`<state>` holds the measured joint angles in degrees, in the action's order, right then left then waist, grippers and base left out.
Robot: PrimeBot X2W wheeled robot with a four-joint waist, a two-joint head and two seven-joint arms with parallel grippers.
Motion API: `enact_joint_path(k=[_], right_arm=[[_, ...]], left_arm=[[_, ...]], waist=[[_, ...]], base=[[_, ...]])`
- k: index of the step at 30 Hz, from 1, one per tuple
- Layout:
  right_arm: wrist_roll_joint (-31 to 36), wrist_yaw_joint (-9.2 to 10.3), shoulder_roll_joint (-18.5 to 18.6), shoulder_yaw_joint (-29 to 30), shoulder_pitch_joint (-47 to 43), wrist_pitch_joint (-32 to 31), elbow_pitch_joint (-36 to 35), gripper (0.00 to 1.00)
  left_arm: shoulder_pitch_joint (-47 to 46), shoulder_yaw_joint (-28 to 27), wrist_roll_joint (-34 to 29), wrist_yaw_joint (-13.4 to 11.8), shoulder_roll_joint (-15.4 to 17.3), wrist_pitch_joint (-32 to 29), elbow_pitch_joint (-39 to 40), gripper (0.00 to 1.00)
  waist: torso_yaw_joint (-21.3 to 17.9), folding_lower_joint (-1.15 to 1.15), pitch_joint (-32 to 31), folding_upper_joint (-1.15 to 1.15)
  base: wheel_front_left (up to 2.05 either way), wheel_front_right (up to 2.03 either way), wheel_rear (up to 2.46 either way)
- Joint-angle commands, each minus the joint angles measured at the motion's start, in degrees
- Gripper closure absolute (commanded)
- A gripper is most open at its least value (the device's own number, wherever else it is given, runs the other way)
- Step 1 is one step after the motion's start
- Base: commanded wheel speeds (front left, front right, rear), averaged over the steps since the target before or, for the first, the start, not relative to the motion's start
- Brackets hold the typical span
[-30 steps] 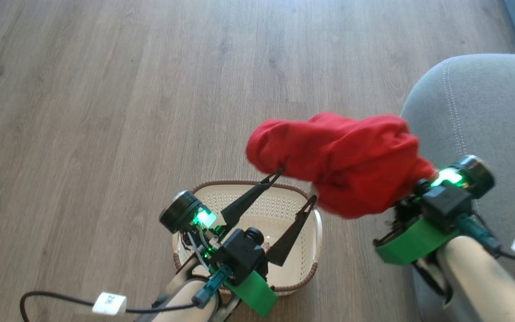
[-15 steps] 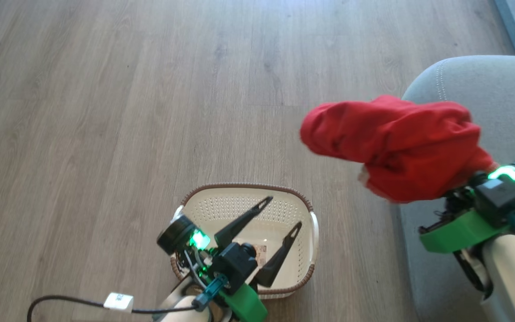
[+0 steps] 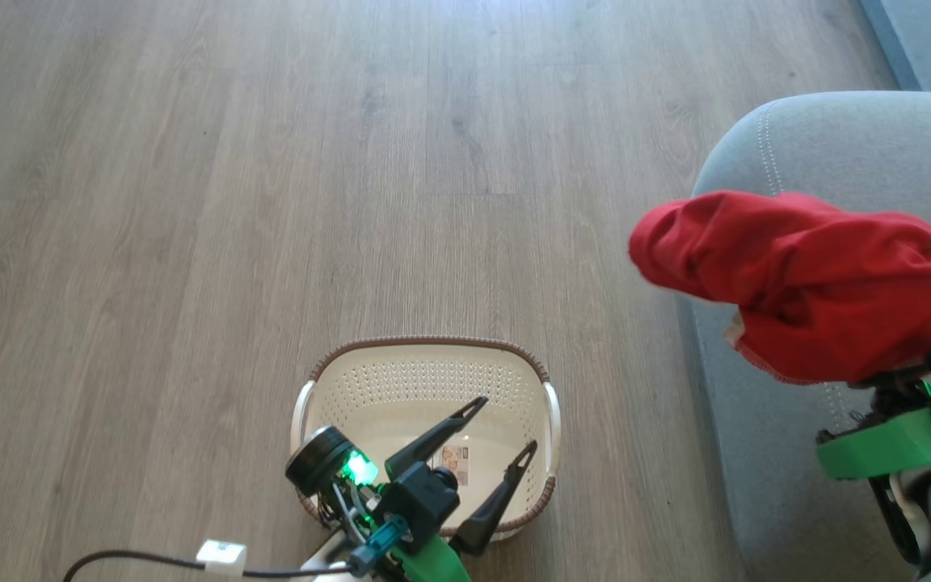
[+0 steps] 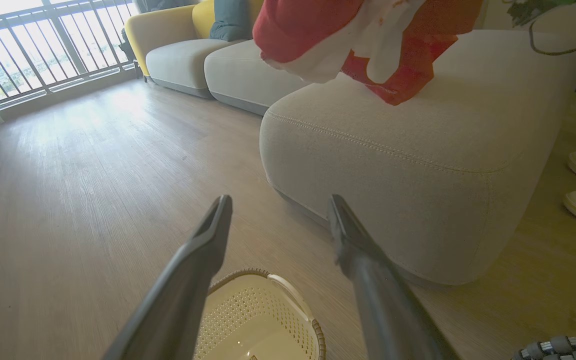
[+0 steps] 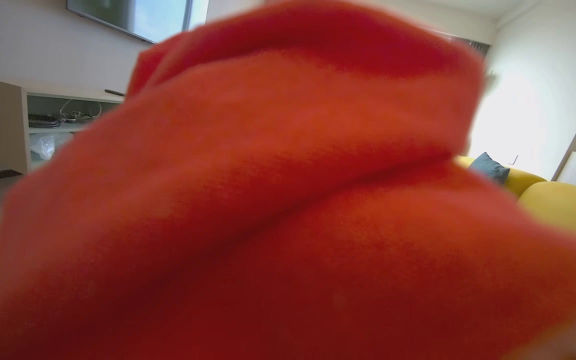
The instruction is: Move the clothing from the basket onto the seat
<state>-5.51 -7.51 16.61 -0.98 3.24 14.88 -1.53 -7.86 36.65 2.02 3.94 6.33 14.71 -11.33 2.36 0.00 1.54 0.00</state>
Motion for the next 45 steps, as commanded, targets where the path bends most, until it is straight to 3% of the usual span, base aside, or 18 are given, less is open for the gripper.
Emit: enact_joint_path(k=[1,11,17,40,45], right_arm=[[0.4,0.02,0.52,-0.02,0.56,0.12,-2.12,1.0],[1.3,0.02,-1.49,2.4,-0.55,0.12,-2.18,1.0],[1.69,0.02,-1.66,2.72,-0.08,0.12,-2.81,1.0],[2.57,0.02,-4.81,7.41,-0.76,0.12,-5.73,1.0],[2.35,0.02,-5.31,8.49,-1.59,0.12,-5.61,1.0]], left_arm=[[-1.17,-2.6,0.09,0.35,-0.36,0.29,1.59,0.0],[-0.49,-4.74,0.06,1.36,-0.73,0.29,0.71,0.0],[-0.43,-5.22,-0.36,1.71,-1.01,0.29,1.11,0.0],[-2.78,-3.94,-1.41,2.53,0.19,0.29,3.13,0.0],[-2.37,-3.62,-1.36,2.43,0.03,0.29,3.24,0.0]], waist=[[-0.12,0.0,-0.02,0.0],[-1.87,0.0,0.08,0.0],[-4.84,0.0,0.78,0.0],[-28.37,0.0,6.53,0.0],[-31.15,0.0,6.22,0.0]], base=[[0.0,0.0,0.0],[0.0,0.0,0.0],[0.0,0.0,0.0],[0.0,0.0,0.0],[0.0,0.0,0.0]])
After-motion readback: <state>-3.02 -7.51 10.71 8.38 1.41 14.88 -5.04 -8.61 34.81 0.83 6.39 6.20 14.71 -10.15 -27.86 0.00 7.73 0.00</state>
